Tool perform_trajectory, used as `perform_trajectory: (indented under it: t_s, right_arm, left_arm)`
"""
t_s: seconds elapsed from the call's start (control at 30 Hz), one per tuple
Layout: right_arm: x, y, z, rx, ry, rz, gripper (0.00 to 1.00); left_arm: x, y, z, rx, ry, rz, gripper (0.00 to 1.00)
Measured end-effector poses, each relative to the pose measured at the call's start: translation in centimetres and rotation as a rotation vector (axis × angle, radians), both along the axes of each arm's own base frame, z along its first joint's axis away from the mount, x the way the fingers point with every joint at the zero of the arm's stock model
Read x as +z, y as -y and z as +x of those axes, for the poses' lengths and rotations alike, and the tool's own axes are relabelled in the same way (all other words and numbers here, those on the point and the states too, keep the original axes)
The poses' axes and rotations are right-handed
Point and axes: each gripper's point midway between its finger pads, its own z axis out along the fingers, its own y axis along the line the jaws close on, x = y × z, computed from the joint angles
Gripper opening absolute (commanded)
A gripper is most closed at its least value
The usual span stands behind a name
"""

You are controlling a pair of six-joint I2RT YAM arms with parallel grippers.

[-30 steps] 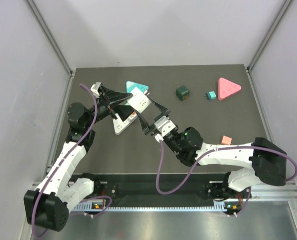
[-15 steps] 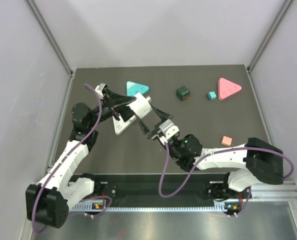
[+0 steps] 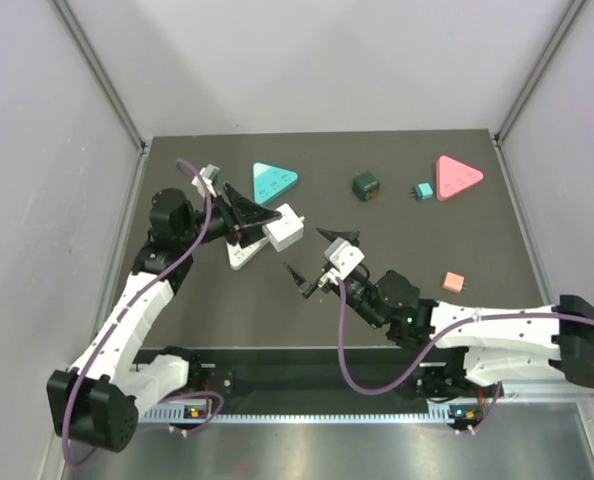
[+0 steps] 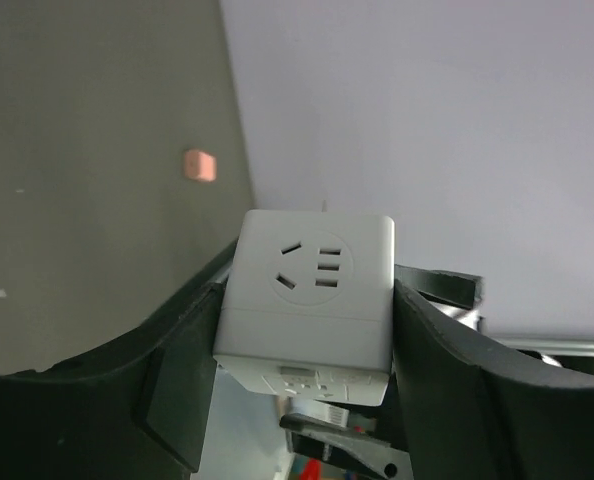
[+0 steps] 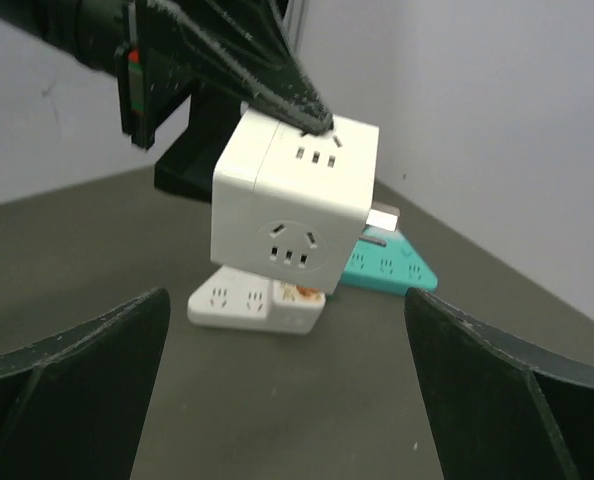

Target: Insert the plug

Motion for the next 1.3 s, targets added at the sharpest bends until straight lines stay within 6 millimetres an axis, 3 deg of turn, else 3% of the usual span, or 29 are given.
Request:
perform_trajectory:
  t_s: [0.13, 0.27, 0.7, 0.8, 0.83, 0.93, 1.0, 1.03, 1.13, 1.3]
  right_arm:
    - [-2.0, 0.3, -0.3, 0.016, -0.085, -0.094, 1.00]
    - [-2.8, -0.2, 0.0, 0.029, -0.137, -0.144, 1.00]
    - [-5.7, -3.8, 2.5, 0.009, -0.221, -0.189, 0.98]
    - [-5.6, -3.9, 3.1, -0.001, -0.232, -0.162, 0.87]
    - [-5.6, -4.0, 3.1, 0.004, -0.237, -0.158, 0.78]
    - [-5.6, -4.6, 2.9, 0.029, -0.255, -0.145, 0.63]
    - [-5.8, -4.9, 2.8, 0.045, -0.271, -0.134, 0.65]
    - [-5.9, -5.1, 2.7, 0.054, -0.280, -0.129, 0.77]
    - [-5.9, -5.4, 2.6, 0.071, -0.308, -0.103, 0.93]
    - [-5.3, -5.8, 2.4, 0.101, -0.345, -0.041, 0.90]
  left_arm:
    - [-1.9, -0.6, 0.9, 0.017, 0.029, 0.173, 0.00]
    - [-2.9, -1.6, 1.3, 0.038, 0.058, 0.307, 0.00]
    - [-4.8, -2.2, 0.5, 0.033, 0.053, 0.426, 0.00]
    - [-5.2, -2.4, 0.3, 0.038, 0.052, 0.437, 0.00]
    - [-5.3, -2.4, 0.3, 0.042, 0.053, 0.439, 0.00]
    - [-5.2, -2.6, 0.4, 0.055, 0.069, 0.450, 0.00]
    - [-5.2, -2.7, 0.4, 0.061, 0.076, 0.454, 0.00]
    - [-5.3, -2.8, 0.4, 0.063, 0.077, 0.457, 0.00]
    - [-5.6, -2.9, 0.4, 0.069, 0.069, 0.465, 0.00]
    - [-6.1, -3.0, 0.3, 0.071, 0.059, 0.471, 0.00]
